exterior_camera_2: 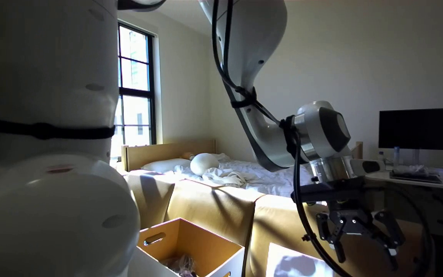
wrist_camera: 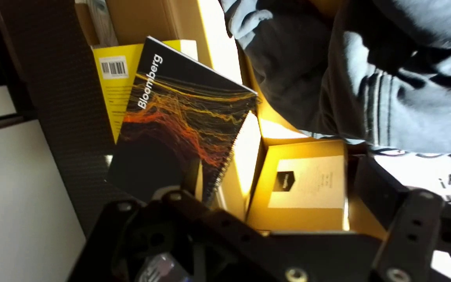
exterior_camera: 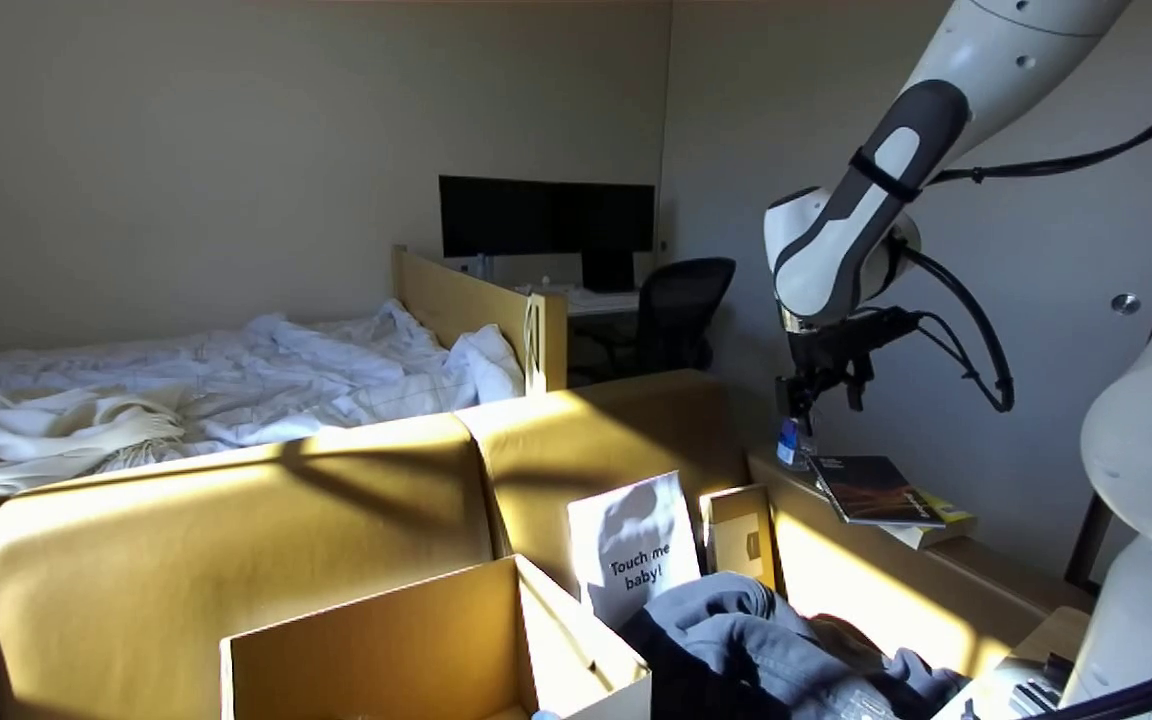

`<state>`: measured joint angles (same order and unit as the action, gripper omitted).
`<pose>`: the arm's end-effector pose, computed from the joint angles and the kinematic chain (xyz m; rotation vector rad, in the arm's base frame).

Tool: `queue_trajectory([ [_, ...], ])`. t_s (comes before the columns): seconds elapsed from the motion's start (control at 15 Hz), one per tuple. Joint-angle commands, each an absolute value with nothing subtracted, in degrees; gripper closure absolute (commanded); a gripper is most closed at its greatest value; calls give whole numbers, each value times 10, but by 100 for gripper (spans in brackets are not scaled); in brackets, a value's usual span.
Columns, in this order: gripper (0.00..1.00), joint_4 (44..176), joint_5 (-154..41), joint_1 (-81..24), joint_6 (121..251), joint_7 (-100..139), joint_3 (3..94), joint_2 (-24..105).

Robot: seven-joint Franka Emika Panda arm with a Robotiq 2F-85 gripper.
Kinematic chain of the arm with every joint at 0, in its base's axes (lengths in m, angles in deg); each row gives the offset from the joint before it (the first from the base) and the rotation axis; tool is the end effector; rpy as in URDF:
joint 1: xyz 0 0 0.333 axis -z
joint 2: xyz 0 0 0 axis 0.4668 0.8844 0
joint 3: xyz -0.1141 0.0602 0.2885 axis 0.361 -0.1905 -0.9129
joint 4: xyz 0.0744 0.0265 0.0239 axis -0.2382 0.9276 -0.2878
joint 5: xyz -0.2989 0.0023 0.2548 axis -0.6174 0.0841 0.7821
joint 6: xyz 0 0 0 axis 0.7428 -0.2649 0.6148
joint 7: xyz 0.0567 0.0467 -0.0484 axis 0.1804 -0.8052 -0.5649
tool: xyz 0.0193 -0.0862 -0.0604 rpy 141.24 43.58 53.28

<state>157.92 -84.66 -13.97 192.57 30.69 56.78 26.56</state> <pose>0.4309 -0.2083 0.2802 2.7689 -0.4049 -0.0861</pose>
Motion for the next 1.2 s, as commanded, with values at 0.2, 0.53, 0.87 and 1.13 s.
queue_trajectory([
  [0.2,0,1547,-845,-148,1925,348,596,310],
  [0.53,0,1517,-942,-186,1929,528,621,437],
  [0.87,0,1463,-992,-215,1935,658,649,566],
  [1.13,0,1437,-1013,-230,2010,697,664,638],
])
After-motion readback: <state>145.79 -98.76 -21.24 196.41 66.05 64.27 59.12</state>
